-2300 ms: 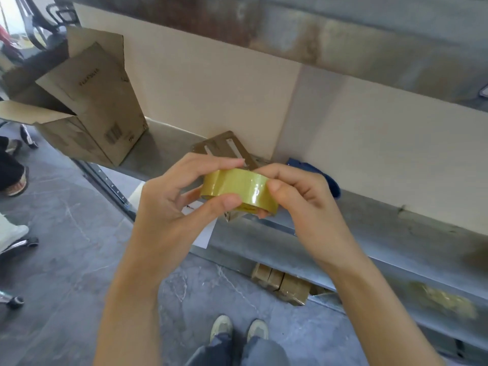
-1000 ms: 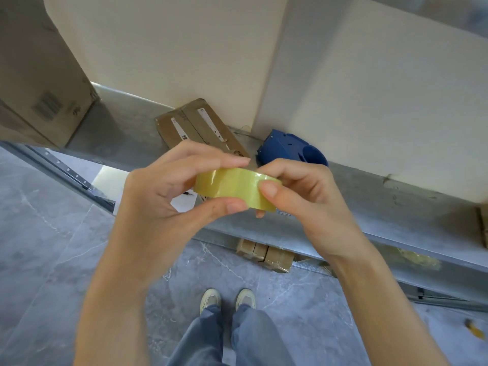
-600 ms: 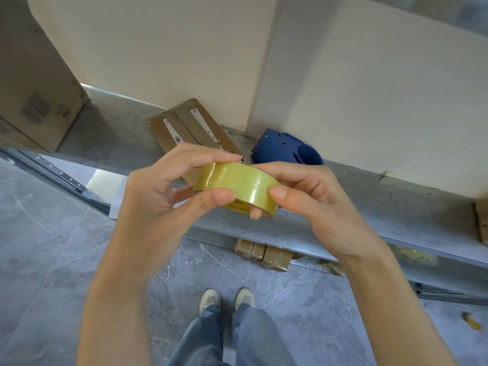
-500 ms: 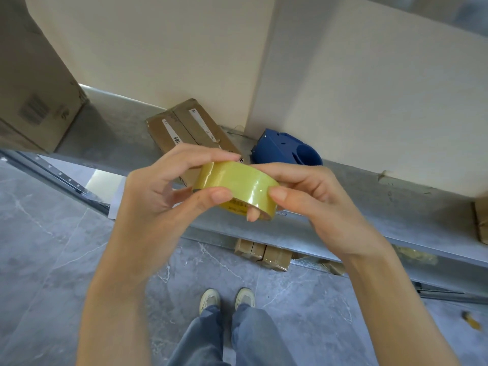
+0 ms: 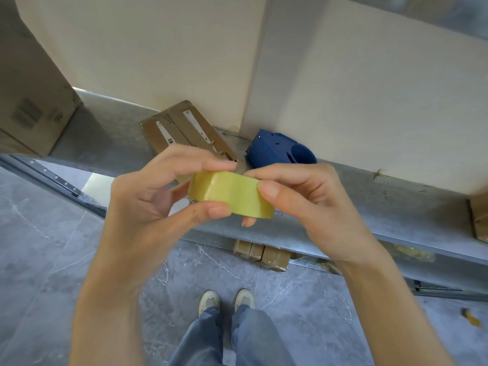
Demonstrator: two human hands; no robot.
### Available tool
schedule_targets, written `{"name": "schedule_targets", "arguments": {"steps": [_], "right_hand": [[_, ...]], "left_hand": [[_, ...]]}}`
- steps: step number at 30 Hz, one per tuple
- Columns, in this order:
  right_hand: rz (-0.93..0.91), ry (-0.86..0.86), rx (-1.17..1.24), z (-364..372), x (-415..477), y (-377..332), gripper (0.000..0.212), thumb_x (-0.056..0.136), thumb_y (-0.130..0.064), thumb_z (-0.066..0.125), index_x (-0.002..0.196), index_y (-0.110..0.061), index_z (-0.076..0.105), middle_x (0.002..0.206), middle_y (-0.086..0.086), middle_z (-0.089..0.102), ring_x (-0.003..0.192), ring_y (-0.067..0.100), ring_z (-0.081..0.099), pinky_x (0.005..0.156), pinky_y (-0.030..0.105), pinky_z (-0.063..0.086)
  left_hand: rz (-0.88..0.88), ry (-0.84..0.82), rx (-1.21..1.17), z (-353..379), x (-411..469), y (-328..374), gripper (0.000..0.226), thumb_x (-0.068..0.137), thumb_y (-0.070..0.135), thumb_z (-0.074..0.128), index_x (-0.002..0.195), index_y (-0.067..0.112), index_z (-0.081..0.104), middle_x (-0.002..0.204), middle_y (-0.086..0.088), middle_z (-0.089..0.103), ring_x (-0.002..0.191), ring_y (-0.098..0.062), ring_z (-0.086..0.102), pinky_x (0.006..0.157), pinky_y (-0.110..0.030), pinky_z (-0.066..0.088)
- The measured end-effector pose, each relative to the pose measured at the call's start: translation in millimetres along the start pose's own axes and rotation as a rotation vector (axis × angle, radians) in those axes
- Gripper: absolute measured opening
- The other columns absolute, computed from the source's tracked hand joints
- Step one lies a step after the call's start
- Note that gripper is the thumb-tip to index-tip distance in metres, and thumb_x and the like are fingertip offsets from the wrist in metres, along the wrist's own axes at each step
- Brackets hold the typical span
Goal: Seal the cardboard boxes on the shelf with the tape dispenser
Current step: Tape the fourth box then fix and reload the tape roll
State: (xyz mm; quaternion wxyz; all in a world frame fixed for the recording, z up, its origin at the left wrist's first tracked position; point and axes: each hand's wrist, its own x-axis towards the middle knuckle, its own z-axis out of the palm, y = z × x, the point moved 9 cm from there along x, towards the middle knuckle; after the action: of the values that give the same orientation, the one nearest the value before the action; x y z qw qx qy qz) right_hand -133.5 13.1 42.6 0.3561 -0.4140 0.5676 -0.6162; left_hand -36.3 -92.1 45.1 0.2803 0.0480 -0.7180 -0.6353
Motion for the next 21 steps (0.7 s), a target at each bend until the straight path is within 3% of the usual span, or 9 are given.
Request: {"name": "schedule_targets", "arguments": {"steps": [8, 12, 17, 21], "right_hand": [[-0.007, 0.023, -0.018, -4.4, -2.5, 4.2, 0.028, 0.097, -0.009, 0.047, 0.110, -0.003, 0.071, 0.079, 0.005, 0.073, 0.075, 0.010, 0.070, 0.077, 0.028, 0.054], [-0.002, -0.007, -0.059, -1.7, -3.6, 4.3, 0.031, 0.098, -0.001, 0.040, 0.120, -0.005, 0.062, 0.079, -0.005, 0.073, 0.081, 0.011, 0.070, 0.083, 0.027, 0.053], [0.069, -0.034, -0.033, -1.4, -5.0, 6.7, 0.043, 0.094, 0.007, 0.036, 0.123, -0.012, 0.060, 0.087, -0.001, 0.074, 0.086, 0.010, 0.071, 0.079, 0.024, 0.054], [0.130, -0.026, 0.032, -4.3, -6.5, 6.7, 0.030, 0.096, -0.007, 0.046, 0.120, -0.014, 0.063, 0.095, -0.005, 0.075, 0.089, 0.011, 0.072, 0.077, 0.021, 0.054]], "left_hand": [[-0.029, 0.007, -0.010, 2.4, -1.5, -7.0, 0.032, 0.080, 0.039, 0.077, 0.112, 0.036, 0.072, 0.109, 0.011, 0.067, 0.109, -0.020, 0.061, 0.081, -0.026, 0.053], [-0.054, 0.012, -0.017, 3.1, -3.9, -11.4, 0.031, 0.081, 0.040, 0.075, 0.112, 0.034, 0.072, 0.108, 0.009, 0.067, 0.108, -0.018, 0.061, 0.081, -0.024, 0.051], [-0.085, 0.029, -0.029, 2.2, -5.8, -18.4, 0.027, 0.087, 0.030, 0.069, 0.113, 0.025, 0.069, 0.105, 0.007, 0.067, 0.103, -0.015, 0.062, 0.082, -0.021, 0.051], [-0.131, 0.067, -0.112, -2.2, -8.7, -26.0, 0.030, 0.089, 0.055, 0.063, 0.114, 0.038, 0.068, 0.107, 0.006, 0.070, 0.103, -0.021, 0.066, 0.084, -0.041, 0.058]]}}
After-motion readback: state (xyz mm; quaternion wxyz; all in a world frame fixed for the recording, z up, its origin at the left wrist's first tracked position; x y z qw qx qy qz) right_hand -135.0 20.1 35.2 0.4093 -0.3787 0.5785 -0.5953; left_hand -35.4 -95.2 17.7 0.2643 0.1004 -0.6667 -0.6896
